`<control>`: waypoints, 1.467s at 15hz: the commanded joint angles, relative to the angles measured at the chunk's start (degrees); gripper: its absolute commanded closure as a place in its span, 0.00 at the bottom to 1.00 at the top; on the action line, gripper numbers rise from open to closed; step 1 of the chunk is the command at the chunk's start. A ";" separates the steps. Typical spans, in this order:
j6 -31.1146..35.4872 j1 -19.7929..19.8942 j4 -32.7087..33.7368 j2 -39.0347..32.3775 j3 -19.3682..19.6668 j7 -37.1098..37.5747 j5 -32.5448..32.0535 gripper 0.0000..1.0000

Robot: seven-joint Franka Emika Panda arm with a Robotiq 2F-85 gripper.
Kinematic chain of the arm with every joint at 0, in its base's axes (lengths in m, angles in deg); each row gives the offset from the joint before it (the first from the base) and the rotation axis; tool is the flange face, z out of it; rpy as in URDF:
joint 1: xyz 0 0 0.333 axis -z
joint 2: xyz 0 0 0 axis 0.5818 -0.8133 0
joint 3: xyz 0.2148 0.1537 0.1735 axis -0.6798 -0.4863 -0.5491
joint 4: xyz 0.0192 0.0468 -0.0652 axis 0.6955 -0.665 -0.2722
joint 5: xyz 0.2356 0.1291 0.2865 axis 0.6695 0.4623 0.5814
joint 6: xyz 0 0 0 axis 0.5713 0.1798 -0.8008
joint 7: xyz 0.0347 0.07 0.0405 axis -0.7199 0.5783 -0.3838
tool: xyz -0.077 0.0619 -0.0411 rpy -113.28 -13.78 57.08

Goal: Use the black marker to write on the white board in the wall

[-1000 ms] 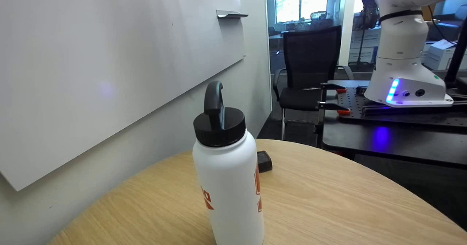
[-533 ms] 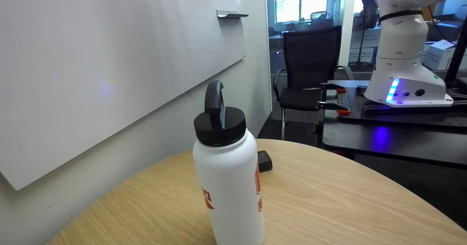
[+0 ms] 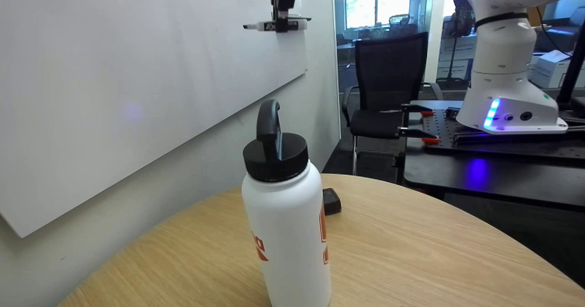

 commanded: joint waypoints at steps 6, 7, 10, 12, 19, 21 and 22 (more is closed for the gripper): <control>20.13 -3.96 -16.20 1.37 -1.45 -21.03 14.08 0.95; 19.22 -3.66 -14.89 0.13 -2.16 -15.21 11.74 0.80; 19.14 -3.70 -15.27 0.14 -1.97 -19.04 12.91 0.80; 19.14 -3.71 -15.27 0.14 -1.95 -19.45 12.93 0.80; 26.20 -7.70 -24.31 0.61 -6.95 -21.41 6.73 0.95; 30.89 -9.13 -27.55 -1.76 -8.97 -19.09 4.03 0.95; 33.51 -9.40 -28.76 -3.05 -9.88 -17.22 2.43 0.95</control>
